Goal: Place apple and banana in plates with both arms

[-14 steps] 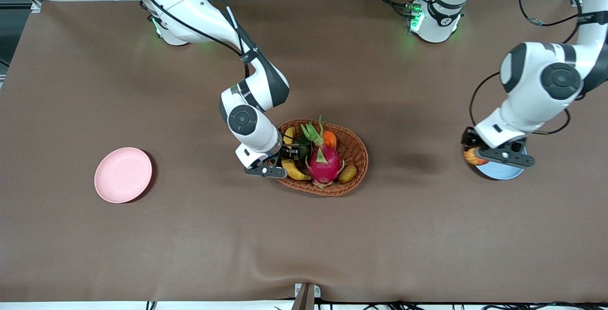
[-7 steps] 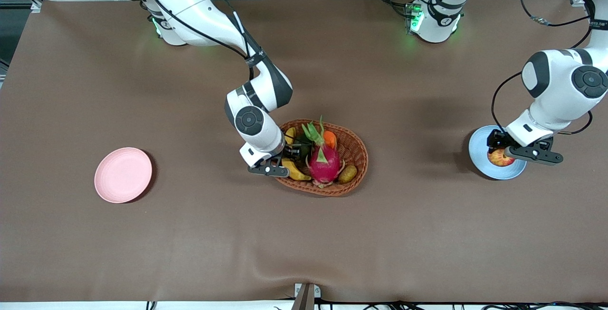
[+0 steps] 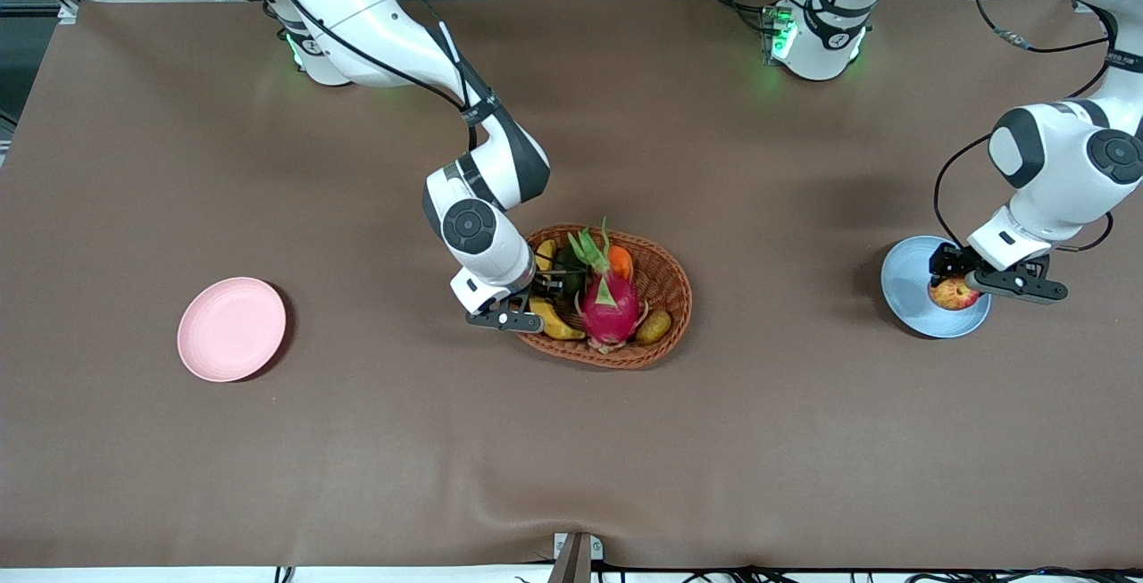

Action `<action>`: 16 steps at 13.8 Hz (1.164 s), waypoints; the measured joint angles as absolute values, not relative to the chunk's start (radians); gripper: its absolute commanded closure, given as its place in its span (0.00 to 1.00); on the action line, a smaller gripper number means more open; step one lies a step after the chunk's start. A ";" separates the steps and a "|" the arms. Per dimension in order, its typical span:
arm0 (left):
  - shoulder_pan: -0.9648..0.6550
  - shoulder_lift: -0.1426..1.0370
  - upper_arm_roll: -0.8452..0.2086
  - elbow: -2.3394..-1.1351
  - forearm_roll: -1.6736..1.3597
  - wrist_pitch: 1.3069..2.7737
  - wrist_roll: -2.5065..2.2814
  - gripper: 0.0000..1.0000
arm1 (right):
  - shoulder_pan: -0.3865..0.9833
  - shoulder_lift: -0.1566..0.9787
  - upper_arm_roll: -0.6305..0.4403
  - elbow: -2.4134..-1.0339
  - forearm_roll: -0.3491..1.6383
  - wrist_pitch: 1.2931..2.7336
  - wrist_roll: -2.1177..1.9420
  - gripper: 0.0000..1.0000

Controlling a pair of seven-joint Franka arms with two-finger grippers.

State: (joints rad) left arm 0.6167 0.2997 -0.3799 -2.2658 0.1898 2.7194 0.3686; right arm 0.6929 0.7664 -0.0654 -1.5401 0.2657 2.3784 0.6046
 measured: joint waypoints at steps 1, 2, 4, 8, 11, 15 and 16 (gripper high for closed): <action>0.617 0.311 -0.380 -2.266 0.190 2.730 0.369 0.57 | 0.693 0.766 -0.065 -1.541 0.265 2.380 0.605 0.34; 0.618 0.319 -0.380 -2.266 0.190 2.734 0.369 0.56 | 0.694 0.766 -0.065 -1.541 0.264 2.380 0.605 0.41; 0.627 0.334 -0.380 -2.267 0.190 2.736 0.369 0.55 | 0.694 0.766 -0.065 -1.541 0.262 2.380 0.606 0.65; 0.660 0.352 -0.380 -2.273 0.190 2.736 0.392 0.50 | 0.699 0.758 -0.065 -1.542 0.257 2.375 0.605 0.80; 0.671 0.367 -0.380 -2.276 0.190 2.737 0.395 0.34 | 0.699 0.751 -0.065 -1.538 0.257 2.376 0.605 0.79; 0.673 0.378 -0.382 -2.275 0.190 2.740 0.395 0.00 | 0.682 0.664 -0.079 -1.523 0.257 2.310 0.605 0.78; 0.673 0.379 -0.382 -2.275 0.190 2.741 0.395 0.00 | 0.666 0.627 -0.081 -1.520 0.257 2.271 0.605 0.78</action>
